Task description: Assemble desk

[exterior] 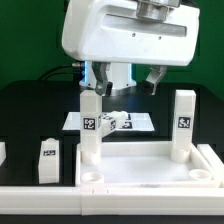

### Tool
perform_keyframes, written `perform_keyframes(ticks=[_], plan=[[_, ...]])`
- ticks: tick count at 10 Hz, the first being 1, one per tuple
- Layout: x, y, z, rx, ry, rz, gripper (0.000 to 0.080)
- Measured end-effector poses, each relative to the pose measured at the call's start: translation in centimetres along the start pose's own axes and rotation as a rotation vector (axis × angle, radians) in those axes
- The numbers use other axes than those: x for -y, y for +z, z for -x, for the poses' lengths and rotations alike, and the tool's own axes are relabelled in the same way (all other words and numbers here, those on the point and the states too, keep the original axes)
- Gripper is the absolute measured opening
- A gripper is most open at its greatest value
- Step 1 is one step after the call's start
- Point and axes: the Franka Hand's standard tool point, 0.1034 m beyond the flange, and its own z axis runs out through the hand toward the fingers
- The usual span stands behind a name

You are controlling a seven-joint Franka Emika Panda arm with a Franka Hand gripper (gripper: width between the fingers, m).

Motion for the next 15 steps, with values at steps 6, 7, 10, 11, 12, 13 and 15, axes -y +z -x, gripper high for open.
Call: perform_keyframes(ticks=[6, 7, 10, 11, 12, 13, 15], plan=[[-0.9, -3.4, 8.6, -0.009, 0.605, -0.134, 0.0649], [-0.6, -3.2, 8.3, -0.002, 0.649, -0.136, 0.0649], [-0.4, -3.0, 8.4, 0.007, 0.804, -0.148, 0.0649], [-0.2, -2.0, 10.0, 0.015, 0.845, -0.197, 0.0649], [-0.4, -0.7, 11.5, 0.032, 0.88, -0.232, 0.0649], [0.5, 1.2, 12.4, 0.037, 0.881, -0.23, 0.0649], [3.0, 3.9, 13.5, 0.07, 0.877, -0.232, 0.0649]])
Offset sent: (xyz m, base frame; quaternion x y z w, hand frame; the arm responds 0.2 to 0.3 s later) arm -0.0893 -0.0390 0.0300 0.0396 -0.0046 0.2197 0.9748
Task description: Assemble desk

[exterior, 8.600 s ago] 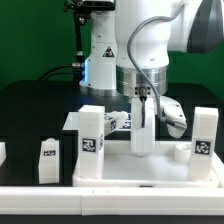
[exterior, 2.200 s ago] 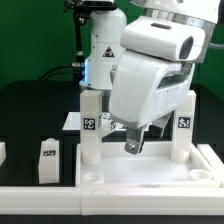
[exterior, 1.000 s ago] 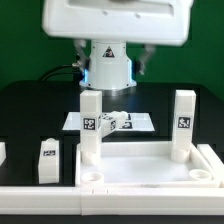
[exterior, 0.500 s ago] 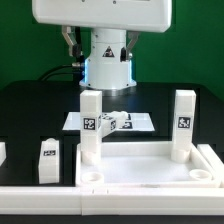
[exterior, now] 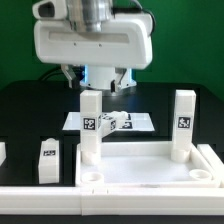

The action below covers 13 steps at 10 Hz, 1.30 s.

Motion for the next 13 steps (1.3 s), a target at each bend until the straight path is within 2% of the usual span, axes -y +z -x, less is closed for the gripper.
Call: perform_keyframes(ticks=[3, 4, 6, 7, 8, 9, 12, 13], plan=[[0.0, -0.1, -0.2, -0.003, -0.002, -0.001, 0.0649], [-0.3, 0.4, 0.1, -0.001, 0.01, -0.015, 0.0649], [-2.2, 4.2, 2.8, 0.041, 0.071, -0.049, 0.0649], [-2.9, 6.1, 3.9, 0.077, 0.09, -0.052, 0.0649], [-3.2, 7.4, 4.3, 0.104, 0.119, -0.049, 0.0649], [-2.3, 6.7, 3.7, 0.087, 0.132, -0.023, 0.0649], [-2.2, 7.0, 3.9, 0.089, 0.126, -0.029, 0.0649], [-2.7, 8.2, 4.9, 0.115, 0.18, -0.043, 0.0649]])
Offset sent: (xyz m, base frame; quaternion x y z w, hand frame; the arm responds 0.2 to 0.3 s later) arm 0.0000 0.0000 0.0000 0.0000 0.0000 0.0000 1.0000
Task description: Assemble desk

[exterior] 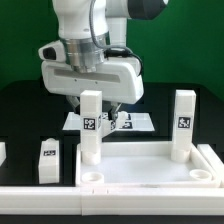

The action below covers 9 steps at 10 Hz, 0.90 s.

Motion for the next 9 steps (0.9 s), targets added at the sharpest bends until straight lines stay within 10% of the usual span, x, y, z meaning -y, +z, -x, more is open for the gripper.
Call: perform_keyframes(ticks=[5, 9], plan=[[-1.9, 3.0, 1.5, 0.048, 0.044, -0.005, 0.0649], [-1.9, 3.0, 1.5, 0.048, 0.044, -0.004, 0.0285]])
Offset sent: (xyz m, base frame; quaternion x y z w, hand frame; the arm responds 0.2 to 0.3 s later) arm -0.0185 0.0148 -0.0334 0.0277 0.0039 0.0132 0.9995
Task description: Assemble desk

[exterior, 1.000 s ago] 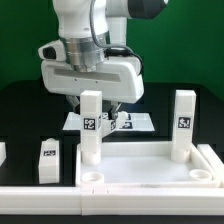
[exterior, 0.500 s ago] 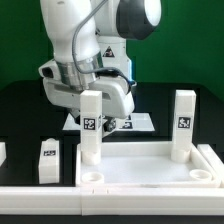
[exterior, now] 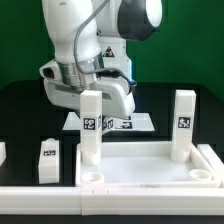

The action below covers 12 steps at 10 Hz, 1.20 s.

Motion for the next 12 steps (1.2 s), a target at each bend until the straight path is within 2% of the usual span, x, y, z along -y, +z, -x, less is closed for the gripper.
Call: perform_keyframes(ticks=[1, 2, 4, 6, 7, 9, 10, 11, 12], plan=[[-0.1, 0.0, -0.1, 0.0, 0.0, 0.0, 0.0285], [-1.2, -0.4, -0.7, -0.003, -0.069, -0.005, 0.0285], [-4.6, -2.1, -3.1, -0.001, -0.092, -0.025, 0.0285], [-7.5, -2.0, -4.3, -0.01, -0.086, -0.017, 0.0285], [-8.3, -1.4, -4.3, 0.001, -0.072, -0.011, 0.0285], [-7.9, -1.3, -4.0, -0.029, -0.076, 0.003, 0.0285], [-7.9, -1.3, -4.0, -0.013, -0.075, 0.0, 0.0285], [-7.8, -1.2, -4.0, 0.0, -0.073, -0.004, 0.0365], [-7.7, -1.3, -4.0, 0.001, -0.075, -0.006, 0.0498]])
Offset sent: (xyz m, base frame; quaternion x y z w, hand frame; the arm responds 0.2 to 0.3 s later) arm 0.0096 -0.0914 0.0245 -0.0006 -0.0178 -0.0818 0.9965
